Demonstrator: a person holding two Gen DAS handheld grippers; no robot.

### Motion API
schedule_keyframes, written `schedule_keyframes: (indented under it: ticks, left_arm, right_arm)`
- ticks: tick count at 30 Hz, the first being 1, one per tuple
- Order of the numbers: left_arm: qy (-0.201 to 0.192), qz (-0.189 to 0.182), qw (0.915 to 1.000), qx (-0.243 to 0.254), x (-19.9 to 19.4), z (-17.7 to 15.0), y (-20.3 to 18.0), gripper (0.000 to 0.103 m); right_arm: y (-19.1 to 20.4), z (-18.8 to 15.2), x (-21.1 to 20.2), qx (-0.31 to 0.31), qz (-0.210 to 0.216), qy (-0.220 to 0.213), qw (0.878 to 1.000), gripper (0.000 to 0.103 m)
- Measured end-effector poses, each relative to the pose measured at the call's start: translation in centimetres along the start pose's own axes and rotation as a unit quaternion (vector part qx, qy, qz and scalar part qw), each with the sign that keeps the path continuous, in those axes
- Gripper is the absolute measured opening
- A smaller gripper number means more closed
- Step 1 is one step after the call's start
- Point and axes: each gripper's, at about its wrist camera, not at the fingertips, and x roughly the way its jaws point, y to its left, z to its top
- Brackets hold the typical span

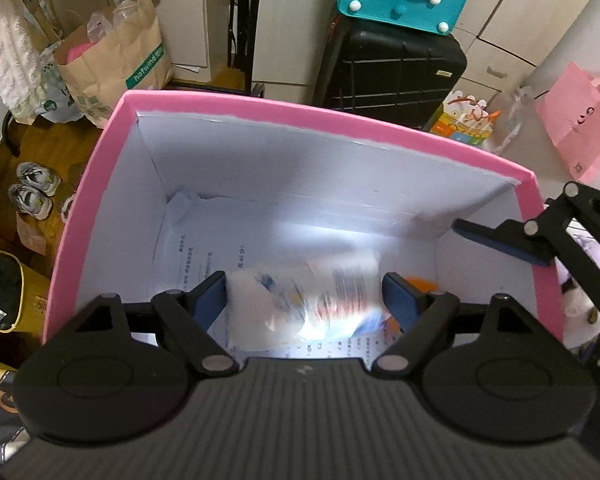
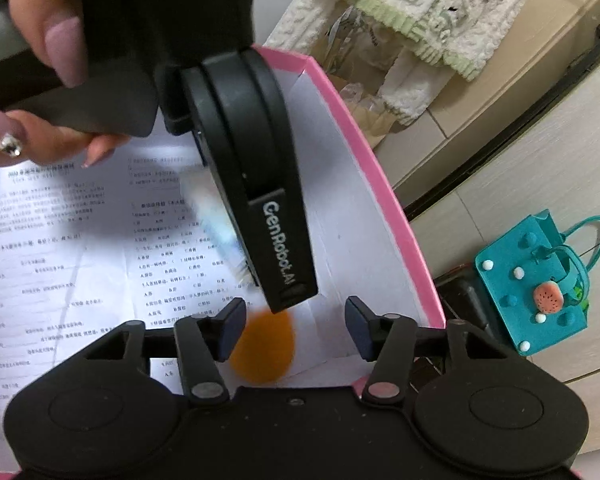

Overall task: Organize soft objects
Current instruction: 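Lower and release the tissue pack and sponge into the pink box with both tools, then withdraw both tools from the box back toward the blue wipe pack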

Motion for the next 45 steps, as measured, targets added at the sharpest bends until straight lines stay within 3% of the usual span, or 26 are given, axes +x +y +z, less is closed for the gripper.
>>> schedule_keyframes:
  ticks: [8,17,25,35,45]
  left_arm:
    - [-0.02,-0.016,0.9988,0.042,-4.2,-1.2,-0.7,0.083]
    - [-0.051,-0.002,0.9923,0.113,-10.3,-3.9,-2.2,0.083]
    - [-0.07,0.014,0.9864,0.148,-15.8,-7.0,-2.7,0.086]
    - [-0.081,0.012,0.9795,0.184,-21.3,-12.0,-4.5,0.087]
    - [-0.101,0.018,0.9695,0.222,-24.0,-16.7,-6.2,0.09]
  right_arm:
    - [-1.4,-1.4,-4.0,0.097,0.044,-0.057,0.993,0.06]
    - [-1.5,-3.5,-8.5,0.172,0.083,-0.09,0.977,0.062]
    - [-1.2,-4.9,-12.6,0.235,0.112,-0.108,0.96,0.062]
    - [0.9,-5.9,-17.9,0.261,0.12,-0.128,0.949,0.062]
    - [3.6,-7.8,-23.7,0.263,0.09,-0.157,0.948,0.066]
